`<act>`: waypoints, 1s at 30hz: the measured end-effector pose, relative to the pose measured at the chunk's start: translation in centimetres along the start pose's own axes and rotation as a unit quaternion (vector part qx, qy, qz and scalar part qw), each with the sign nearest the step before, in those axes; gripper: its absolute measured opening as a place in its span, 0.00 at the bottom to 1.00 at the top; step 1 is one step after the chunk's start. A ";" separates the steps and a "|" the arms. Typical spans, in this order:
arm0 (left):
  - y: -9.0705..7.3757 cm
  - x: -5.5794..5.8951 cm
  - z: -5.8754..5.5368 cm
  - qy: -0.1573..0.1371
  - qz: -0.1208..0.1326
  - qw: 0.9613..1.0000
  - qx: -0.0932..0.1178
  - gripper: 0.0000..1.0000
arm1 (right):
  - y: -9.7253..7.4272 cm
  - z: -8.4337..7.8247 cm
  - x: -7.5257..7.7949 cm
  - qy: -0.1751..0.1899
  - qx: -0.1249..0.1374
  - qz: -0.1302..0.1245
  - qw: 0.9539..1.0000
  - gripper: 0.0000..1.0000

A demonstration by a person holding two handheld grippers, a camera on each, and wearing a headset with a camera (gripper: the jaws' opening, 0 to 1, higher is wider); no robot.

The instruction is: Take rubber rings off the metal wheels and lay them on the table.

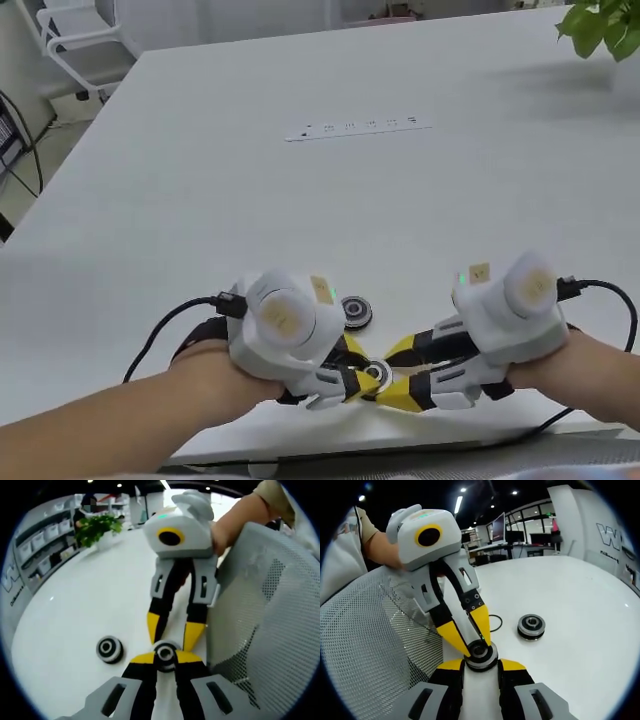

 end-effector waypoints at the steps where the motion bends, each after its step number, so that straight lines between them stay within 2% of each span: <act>1: 0.0 0.0 0.0 0.000 0.000 1.000 0.001 0.14 | 0.0 0.0 0.0 -0.001 0.000 0.000 1.000 0.24; 7: 0.0 -0.1 0.0 0.001 0.001 1.000 0.004 0.14 | -0.2 -0.1 -0.1 -0.022 -0.006 -0.006 1.000 0.22; 16: 0.1 -0.1 -0.1 -0.002 0.002 1.000 0.009 0.13 | -0.6 -0.4 0.0 -0.028 -0.012 -0.013 0.999 0.15; 30: 0.1 -0.1 -0.2 -0.004 0.005 1.000 0.011 0.13 | -0.7 -0.6 0.1 -0.011 -0.010 -0.016 1.000 0.10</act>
Point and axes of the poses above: the centre of the closed fingertips' face, and the gripper's own axes: y roughly forward along the fingers, x roughly to its right, z roughly out of its top, the point moved 6 cm from there along -y, roughly backward along the fingers, and after that the axes turned 1 degree about x, right-handed, at the moved point
